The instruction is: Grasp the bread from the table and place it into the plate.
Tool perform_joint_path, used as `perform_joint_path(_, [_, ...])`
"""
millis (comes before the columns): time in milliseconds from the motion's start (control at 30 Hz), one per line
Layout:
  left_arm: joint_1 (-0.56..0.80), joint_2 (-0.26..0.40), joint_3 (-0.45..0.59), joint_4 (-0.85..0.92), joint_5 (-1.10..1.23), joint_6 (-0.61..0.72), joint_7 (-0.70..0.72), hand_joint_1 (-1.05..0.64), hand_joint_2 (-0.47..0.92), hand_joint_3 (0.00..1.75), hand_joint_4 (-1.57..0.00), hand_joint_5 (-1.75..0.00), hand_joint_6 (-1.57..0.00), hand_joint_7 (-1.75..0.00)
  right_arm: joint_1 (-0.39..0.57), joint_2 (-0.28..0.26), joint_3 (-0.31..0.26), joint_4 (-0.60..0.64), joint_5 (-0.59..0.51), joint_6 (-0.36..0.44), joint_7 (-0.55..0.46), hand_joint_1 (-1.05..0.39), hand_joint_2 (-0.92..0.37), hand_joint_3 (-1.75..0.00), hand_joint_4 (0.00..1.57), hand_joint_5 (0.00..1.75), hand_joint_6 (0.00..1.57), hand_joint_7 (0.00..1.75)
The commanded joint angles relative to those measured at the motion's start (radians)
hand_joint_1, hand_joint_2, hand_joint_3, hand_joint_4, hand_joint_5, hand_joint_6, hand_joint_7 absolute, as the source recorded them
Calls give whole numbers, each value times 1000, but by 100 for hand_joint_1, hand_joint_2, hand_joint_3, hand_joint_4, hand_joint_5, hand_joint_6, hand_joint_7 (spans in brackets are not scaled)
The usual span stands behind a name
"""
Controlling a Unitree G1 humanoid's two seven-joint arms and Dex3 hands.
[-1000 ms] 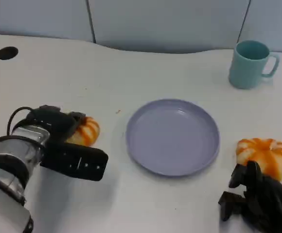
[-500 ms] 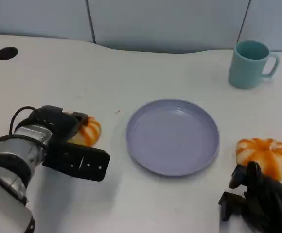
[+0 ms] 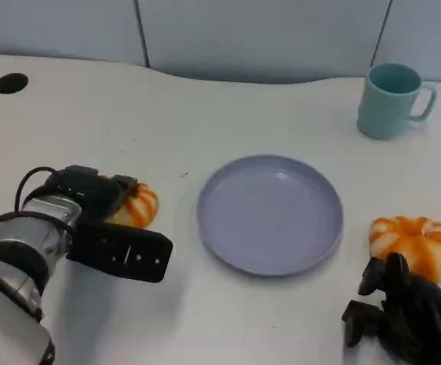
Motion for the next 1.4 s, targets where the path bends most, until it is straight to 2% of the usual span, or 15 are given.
perform_joint_path(33, [-15, 10, -9, 8, -3, 7, -18, -75, 79, 0, 0, 0, -4, 0, 23, -11, -6, 4, -1, 15, -12, -45, -92, -48, 127, 129, 119, 118])
perform_joint_path(267, [-15, 3, -14, 15, 1, 17, -23, -75, 79, 0, 0, 0, -4, 0, 26, -14, -4, -4, -3, 22, -14, -45, -92, -48, 127, 129, 119, 118])
perform_joint_path(333, [-16, -7, -21, 24, 6, 29, -30, -74, 78, 0, -3, -2, -6, -1, 30, -18, -2, -15, -5, 32, -17, -44, -92, -50, 127, 132, 117, 123])
perform_joint_path(367, [36, -21, -2, 22, -11, 19, 97, -74, 78, 0, -4, -2, -7, -1, 45, -18, -8, -26, 0, 27, -15, -44, -92, -51, 126, 132, 117, 124])
perform_joint_path(400, [75, -31, 13, 21, -26, 10, 195, -52, 84, 32, -35, -82, -32, -71, 57, -17, -13, -34, 4, 23, -13, -45, -92, -50, 127, 133, 117, 125])
perform_joint_path(433, [101, -37, 23, 21, -35, 3, 263, -39, 85, 58, -51, -137, -42, -126, 64, -17, -17, -41, 7, 20, -12, -45, -92, -49, 128, 133, 116, 125])
perform_joint_path(467, [114, -41, 27, 23, -39, -1, 302, -34, 86, 66, -57, -155, -45, -144, 69, -17, -18, -45, 8, 20, -12, -45, -92, -49, 128, 133, 116, 125])
perform_joint_path(533, [114, -43, 23, 28, -41, -3, 317, -31, 86, 74, -62, -171, -48, -160, 70, -17, -18, -47, 9, 20, -13, -45, -92, -49, 129, 133, 116, 125])
perform_joint_path(700, [111, -33, 30, 28, -53, -22, 362, -30, 82, 75, -61, -175, -47, -161, 65, -18, -14, -44, 15, 27, -9, -45, -92, -52, 128, 132, 116, 125])
perform_joint_path(867, [105, -20, 64, 20, -79, -78, 452, -23, 78, 83, -69, -175, -51, -174, 54, -17, -11, -35, 14, 28, -9, -45, -92, -53, 128, 132, 116, 125])
perform_joint_path(1033, [86, -6, 70, 14, -84, -122, 518, -20, 73, 81, -70, -175, -52, -175, 43, -14, -9, -21, 9, 20, -11, -45, -92, -54, 128, 132, 117, 125])
perform_joint_path(1067, [83, -3, 73, 13, -87, -134, 532, -18, 72, 73, -71, -175, -53, -175, 41, -13, -9, -19, 11, 19, -10, -45, -92, -54, 128, 132, 117, 125])
perform_joint_path(1167, [77, 2, 86, 12, -97, -160, 556, -14, 72, 67, -72, -175, -55, -175, 39, -11, -9, -12, 9, 10, -9, -45, -92, -55, 128, 132, 117, 124])
perform_joint_path(1400, [57, 6, 127, 2, -119, -224, 613, -12, 73, 68, -78, -175, -58, -175, 26, -15, -4, 4, 3, 6, -8, -45, -92, -54, 128, 131, 118, 123])
